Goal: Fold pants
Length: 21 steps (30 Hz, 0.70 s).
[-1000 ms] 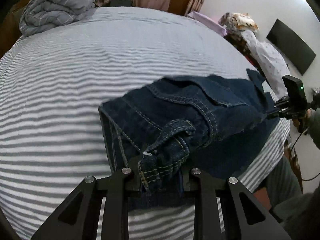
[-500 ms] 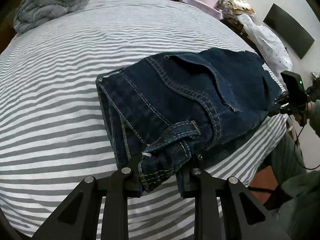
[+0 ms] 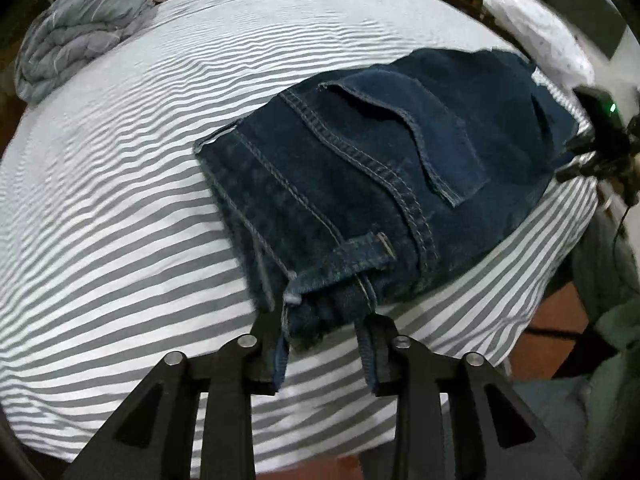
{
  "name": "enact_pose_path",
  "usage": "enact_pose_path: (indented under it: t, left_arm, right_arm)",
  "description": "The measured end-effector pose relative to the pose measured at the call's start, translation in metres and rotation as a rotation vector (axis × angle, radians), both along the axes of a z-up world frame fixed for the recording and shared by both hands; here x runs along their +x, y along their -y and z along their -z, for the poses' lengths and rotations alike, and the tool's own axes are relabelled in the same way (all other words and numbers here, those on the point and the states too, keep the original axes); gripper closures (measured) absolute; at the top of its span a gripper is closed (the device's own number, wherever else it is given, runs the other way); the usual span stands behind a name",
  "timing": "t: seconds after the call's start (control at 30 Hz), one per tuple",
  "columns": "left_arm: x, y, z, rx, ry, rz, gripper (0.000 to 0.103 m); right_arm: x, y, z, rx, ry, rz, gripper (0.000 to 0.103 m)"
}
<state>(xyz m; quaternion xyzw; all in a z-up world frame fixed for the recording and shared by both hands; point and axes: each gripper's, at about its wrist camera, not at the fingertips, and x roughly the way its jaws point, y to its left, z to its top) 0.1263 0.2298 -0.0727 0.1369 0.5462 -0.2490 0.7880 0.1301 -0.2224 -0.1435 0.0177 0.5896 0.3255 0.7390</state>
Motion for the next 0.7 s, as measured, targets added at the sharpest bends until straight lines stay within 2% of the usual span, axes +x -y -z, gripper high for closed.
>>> enact_pose_path:
  t: [0.07, 0.13, 0.17, 0.27, 0.43, 0.53, 0.6, 0.7]
  left_arm:
    - [-0.004, -0.008, 0.002, 0.063, 0.006, -0.008, 0.058]
    - [-0.006, -0.023, 0.003, 0.110, 0.030, -0.040, 0.057]
    - [-0.005, -0.038, 0.005, 0.079, 0.018, -0.102, 0.057]
    - [-0.004, -0.051, 0.011, 0.042, -0.021, -0.165, 0.057]
    - [-0.018, -0.054, 0.015, 0.078, -0.011, -0.142, 0.057]
    - [-0.019, -0.063, -0.009, 0.046, 0.037, -0.189, 0.057]
    - [-0.018, -0.071, -0.036, -0.043, 0.103, -0.254, 0.057]
    - [-0.015, -0.052, -0.062, -0.095, 0.200, -0.248, 0.055]
  right_arm:
    - [-0.003, -0.002, -0.005, -0.001, 0.020, -0.005, 0.070]
    - [-0.005, -0.005, -0.011, 0.012, 0.037, -0.006, 0.070]
    - [-0.004, -0.009, -0.015, 0.016, 0.047, -0.002, 0.070]
    - [-0.005, -0.025, -0.026, 0.038, 0.092, -0.014, 0.070]
    - [0.006, -0.069, -0.043, 0.094, 0.138, -0.072, 0.068]
    - [0.016, -0.111, -0.046, 0.120, 0.155, -0.109, 0.068]
    - [0.022, -0.134, -0.045, 0.132, 0.164, -0.123, 0.068]
    - [0.033, -0.162, -0.039, 0.121, 0.172, -0.122, 0.068]
